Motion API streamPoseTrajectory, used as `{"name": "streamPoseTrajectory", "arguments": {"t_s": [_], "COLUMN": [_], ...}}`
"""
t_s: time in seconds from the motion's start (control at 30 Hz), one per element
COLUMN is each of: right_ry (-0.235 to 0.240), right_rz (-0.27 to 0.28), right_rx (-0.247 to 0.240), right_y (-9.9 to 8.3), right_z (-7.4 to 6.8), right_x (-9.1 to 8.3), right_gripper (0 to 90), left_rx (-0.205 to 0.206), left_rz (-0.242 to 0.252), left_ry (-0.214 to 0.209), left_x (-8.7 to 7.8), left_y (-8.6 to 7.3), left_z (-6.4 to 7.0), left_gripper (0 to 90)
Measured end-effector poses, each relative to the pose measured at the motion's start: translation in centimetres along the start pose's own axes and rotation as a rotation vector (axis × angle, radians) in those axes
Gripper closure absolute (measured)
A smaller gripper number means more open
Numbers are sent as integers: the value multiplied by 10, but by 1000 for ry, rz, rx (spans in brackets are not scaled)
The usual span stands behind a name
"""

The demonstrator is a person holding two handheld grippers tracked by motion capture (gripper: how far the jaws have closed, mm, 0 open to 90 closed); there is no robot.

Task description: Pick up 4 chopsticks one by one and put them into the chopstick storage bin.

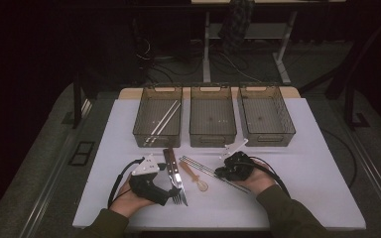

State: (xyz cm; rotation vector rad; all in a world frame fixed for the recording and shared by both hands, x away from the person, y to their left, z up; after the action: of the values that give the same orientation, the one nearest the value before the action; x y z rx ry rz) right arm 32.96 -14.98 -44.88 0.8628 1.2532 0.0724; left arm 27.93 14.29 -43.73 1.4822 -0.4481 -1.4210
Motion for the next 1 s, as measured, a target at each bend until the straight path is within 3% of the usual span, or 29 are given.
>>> {"name": "streamPoseTrajectory", "arguments": {"t_s": [0.1,0.47,0.77,1.0], "right_ry": [-9,-25,-16,-19], "right_rz": [2,-19,10,26], "right_rx": [-10,44,93,100], "right_y": [0,1,-2,-2], "right_z": [-1,2,11,15], "right_x": [0,-3,-16,-22], "right_gripper": [850,852,852,853], "left_rx": [1,4,5,5], "left_rz": [-1,-3,-2,-2], "left_ry": [0,-5,-7,-8], "left_x": [0,0,0,0], "left_y": [0,0,0,0], "left_z": [0,1,1,1], "left_gripper": [3,3,3,3]}}
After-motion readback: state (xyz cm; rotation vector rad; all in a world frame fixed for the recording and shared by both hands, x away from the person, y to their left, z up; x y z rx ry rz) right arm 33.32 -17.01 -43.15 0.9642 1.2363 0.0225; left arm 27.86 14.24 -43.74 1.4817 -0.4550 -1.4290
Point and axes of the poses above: each handheld gripper's, and its own axes: x roughly forward along the jaws, y roughly out of its top, z roughly to its right, the point moved 1 cm from there along x, roughly forward along the jaws, and after that the axes turned 8 degrees about -y, right-handed, at the moved point
